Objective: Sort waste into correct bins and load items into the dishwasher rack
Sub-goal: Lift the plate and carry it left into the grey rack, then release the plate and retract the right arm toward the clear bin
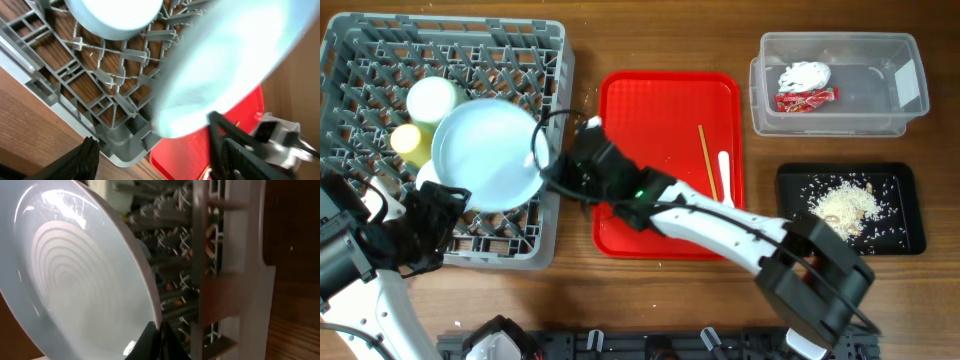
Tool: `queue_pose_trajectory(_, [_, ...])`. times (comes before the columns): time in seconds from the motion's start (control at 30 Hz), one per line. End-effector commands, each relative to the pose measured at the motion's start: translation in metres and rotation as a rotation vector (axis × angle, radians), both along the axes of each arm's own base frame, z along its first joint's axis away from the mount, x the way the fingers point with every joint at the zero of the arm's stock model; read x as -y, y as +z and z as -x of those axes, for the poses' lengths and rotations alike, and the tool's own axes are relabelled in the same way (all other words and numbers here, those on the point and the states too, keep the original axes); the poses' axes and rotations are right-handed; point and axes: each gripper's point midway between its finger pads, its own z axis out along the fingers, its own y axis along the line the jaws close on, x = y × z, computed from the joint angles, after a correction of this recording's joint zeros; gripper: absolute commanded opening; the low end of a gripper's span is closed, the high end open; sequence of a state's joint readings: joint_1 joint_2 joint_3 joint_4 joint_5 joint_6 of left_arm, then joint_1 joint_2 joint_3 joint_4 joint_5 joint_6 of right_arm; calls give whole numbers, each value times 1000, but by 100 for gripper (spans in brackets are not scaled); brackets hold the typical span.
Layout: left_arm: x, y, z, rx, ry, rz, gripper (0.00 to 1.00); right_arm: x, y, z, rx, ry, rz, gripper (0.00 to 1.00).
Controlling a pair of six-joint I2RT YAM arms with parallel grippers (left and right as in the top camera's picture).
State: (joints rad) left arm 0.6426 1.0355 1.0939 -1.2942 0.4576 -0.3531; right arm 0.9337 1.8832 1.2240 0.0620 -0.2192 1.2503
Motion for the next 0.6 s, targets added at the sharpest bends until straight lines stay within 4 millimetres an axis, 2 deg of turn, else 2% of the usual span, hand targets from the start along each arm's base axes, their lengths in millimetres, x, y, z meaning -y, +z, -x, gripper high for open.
queue_pose_trajectory(0.0, [3, 7, -3, 35, -12, 10, 76, -10, -17, -7, -22, -16, 20, 4])
queue_pose_trajectory(0.1, [3, 7, -2, 33, -12, 10, 76, -14, -15, -8, -25, 0, 37, 5])
queue_pose_trajectory(0.13, [3, 7, -3, 34, -12, 10, 76, -15, -13, -9, -7, 12, 49, 11])
queue_pose_trajectory(0.17, [3, 7, -3, 34, -12, 9, 76, -16, -9, -10, 15, 30, 59, 23])
queue_pose_trajectory(0.23, [3, 7, -3, 34, -12, 9, 77, -15, 0, -11, 37, 60, 96, 67])
queue_pose_trajectory(0.37, [0, 9, -6, 52, -12, -3, 77, -6, 41, -24, 104, 101, 173, 76])
queue_pose_trajectory(0.43, [-2, 12, -12, 80, -16, -14, 64, 11, 74, -40, 137, 93, 195, 76])
queue_pose_trajectory(0.47, [-1, 14, -15, 95, -22, -13, 51, 21, 86, -46, 143, 78, 199, 77])
queue_pose_trajectory(0.5, [1, 17, -19, 118, -37, -7, 20, 36, 101, -55, 159, 60, 203, 76])
queue_pose_trajectory(0.53, [5, 20, -24, 145, -59, 0, 4, 52, 113, -64, 175, 43, 208, 75])
queue_pose_trajectory(0.57, [9, 23, -28, 169, -83, 3, 4, 67, 123, -71, 188, 26, 214, 75])
